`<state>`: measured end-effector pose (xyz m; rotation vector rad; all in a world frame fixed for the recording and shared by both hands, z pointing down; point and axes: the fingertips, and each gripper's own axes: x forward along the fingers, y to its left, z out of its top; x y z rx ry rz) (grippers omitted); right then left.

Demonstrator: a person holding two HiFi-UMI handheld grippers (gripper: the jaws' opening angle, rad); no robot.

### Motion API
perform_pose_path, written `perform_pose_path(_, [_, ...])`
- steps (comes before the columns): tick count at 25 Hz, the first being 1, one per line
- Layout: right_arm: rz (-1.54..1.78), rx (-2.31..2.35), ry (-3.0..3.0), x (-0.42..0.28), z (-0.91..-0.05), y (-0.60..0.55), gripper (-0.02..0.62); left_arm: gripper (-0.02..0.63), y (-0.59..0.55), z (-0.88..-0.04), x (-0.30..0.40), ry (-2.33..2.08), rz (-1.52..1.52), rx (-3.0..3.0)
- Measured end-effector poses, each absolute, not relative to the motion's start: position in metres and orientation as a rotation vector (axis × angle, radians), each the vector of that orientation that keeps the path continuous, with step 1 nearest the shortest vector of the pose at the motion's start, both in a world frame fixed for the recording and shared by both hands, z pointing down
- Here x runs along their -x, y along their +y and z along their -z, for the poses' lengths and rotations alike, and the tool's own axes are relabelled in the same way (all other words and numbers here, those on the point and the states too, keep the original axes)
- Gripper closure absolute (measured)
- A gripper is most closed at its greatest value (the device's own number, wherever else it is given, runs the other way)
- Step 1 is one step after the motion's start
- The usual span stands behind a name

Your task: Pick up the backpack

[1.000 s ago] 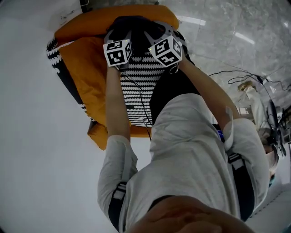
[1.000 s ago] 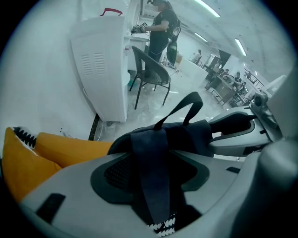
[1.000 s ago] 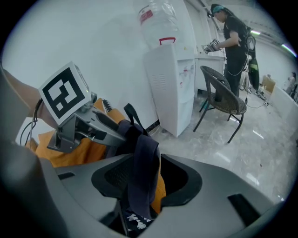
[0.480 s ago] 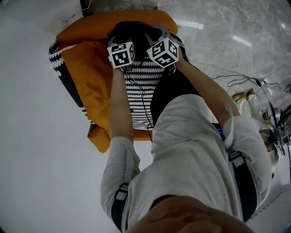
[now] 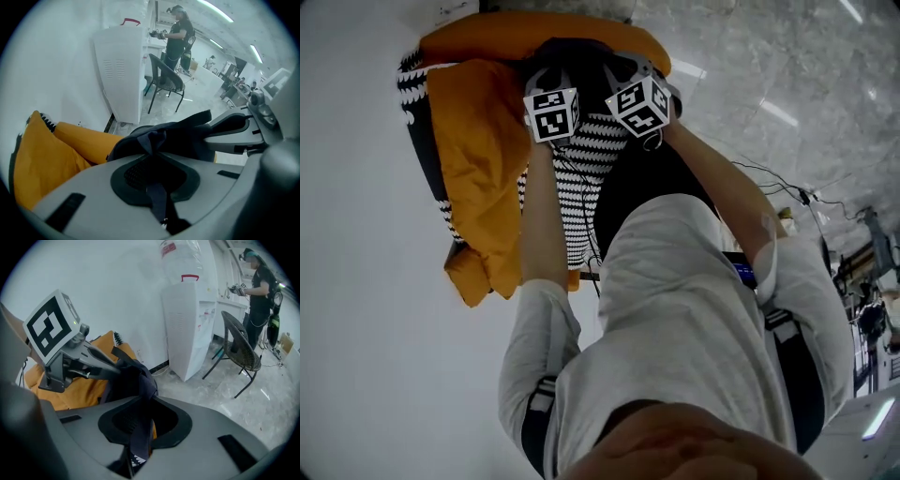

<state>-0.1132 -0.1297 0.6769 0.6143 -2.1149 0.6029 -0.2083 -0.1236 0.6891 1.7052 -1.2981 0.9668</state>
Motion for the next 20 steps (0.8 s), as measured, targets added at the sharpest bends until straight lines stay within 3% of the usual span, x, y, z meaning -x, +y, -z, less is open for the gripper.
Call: perform_pose_path(20, [-0.444,-0.316,-2.185,0.188,-0.641,-0.070,0.518,0.586,-0.022,-0.650,0.265,-1.559,-0.672,-1.504])
